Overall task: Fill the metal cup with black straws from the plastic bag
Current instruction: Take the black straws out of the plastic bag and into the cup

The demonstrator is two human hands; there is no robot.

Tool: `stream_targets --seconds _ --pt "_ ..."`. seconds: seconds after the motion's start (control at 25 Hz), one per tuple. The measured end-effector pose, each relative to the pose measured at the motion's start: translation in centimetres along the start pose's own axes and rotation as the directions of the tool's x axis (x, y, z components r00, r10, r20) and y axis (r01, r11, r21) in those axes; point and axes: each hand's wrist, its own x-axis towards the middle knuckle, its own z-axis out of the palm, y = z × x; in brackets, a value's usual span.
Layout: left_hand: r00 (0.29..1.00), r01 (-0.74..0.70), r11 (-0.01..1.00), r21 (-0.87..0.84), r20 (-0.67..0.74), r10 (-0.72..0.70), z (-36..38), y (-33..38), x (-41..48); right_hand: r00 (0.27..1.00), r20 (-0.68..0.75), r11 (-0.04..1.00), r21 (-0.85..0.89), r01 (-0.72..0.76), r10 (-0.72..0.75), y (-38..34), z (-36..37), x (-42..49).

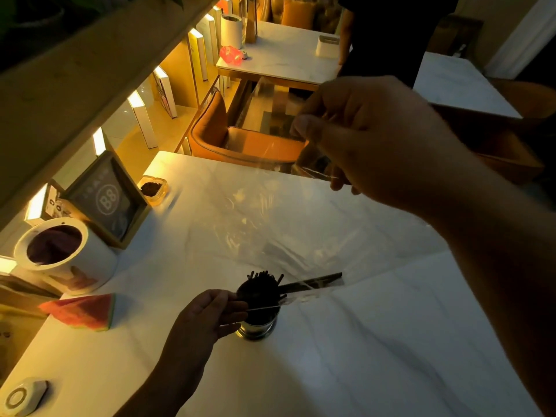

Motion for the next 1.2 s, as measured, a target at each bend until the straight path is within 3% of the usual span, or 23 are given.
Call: stream_targets --seconds 0.32,0.56,0.76,1.2 --pt "1.0 -0.019 0.999 -0.048 -0.007 0.018 -1.3 -0.6 -1.0 0.999 0.039 0.995 -0.095 0.017 -0.013 -1.6 -1.8 0.8" --pt "0.999 -0.029 0.999 -0.015 -0.019 0.029 -1.4 -0.7 -0.4 0.996 0.072 0.992 -0.115 -0.046 0.055 1.0 2.9 1.5" --pt "0.996 -0.089 0.996 -0.023 0.001 0.089 -1.8 -0.2 -0.5 0.997 -0.043 0.998 -0.005 -0.066 0.066 2.8 2.3 1.2" --pt "0.994 -0.108 0.993 -0.055 -0.003 0.108 -1.4 0.2 -0.4 0.998 -0.05 0.995 -0.096 0.023 -0.028 1.7 1.0 0.9"
